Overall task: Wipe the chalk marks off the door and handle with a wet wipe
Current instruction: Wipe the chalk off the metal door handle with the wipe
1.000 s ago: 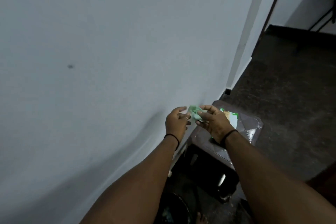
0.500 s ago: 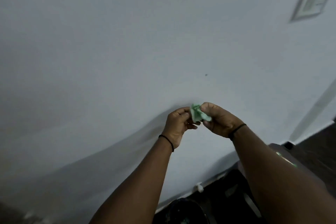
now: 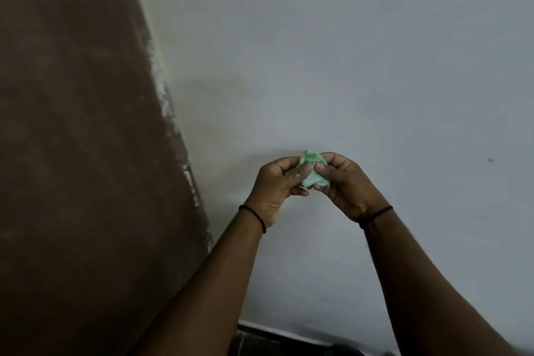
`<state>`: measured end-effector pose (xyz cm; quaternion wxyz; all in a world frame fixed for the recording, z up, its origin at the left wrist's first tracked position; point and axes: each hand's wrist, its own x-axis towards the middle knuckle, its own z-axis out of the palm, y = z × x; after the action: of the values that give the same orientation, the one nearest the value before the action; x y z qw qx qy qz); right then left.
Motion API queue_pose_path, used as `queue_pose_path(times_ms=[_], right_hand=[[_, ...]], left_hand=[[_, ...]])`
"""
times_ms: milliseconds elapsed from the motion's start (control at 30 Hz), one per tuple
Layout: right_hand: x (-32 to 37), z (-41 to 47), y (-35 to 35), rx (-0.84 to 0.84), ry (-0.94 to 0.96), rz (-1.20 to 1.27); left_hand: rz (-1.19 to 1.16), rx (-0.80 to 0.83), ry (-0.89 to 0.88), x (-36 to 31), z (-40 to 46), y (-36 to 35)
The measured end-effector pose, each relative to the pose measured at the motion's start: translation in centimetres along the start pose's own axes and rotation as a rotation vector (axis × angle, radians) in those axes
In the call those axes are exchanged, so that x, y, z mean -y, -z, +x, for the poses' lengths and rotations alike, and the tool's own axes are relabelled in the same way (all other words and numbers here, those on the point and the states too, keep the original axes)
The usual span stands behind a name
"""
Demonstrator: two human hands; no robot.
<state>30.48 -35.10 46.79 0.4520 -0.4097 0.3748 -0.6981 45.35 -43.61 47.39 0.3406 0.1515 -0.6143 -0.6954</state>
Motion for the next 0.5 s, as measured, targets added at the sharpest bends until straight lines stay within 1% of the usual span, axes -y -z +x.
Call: queue_pose_path(times_ms=[67, 133, 233, 367, 433, 500], right_hand=[[-0.4, 1.4, -3.5, 0.085, -0.030, -0.002], [-0.9, 2.8, -7.4, 0.155, -0.038, -0.009], [-2.0, 3.7, -12.3, 0.225, -0.024, 0.023], [-4.0, 3.0, -17.2, 0.350, -0.014, 0.097], [-4.7, 2.3, -18.5, 0.334, -0.026, 0.119], [-5.1, 1.5, -19.8, 0.286, -0.041, 0.120]], left_hand=[[0.012, -0.127, -0.045, -1.6, -1.7, 2.7], [-0.011, -0.216, -0.079, -3.2, -3.4, 5.5], [-0.050, -0.299, -0.145, -4.8, -6.4, 8.4], [-0.174, -0.409, -0.223, -5.7, -10.3, 10.4], [-0.224, -0.486, -0.242, -6.0, -11.9, 10.4], [-0.176, -0.575, -0.267, -6.3, -13.4, 10.4]])
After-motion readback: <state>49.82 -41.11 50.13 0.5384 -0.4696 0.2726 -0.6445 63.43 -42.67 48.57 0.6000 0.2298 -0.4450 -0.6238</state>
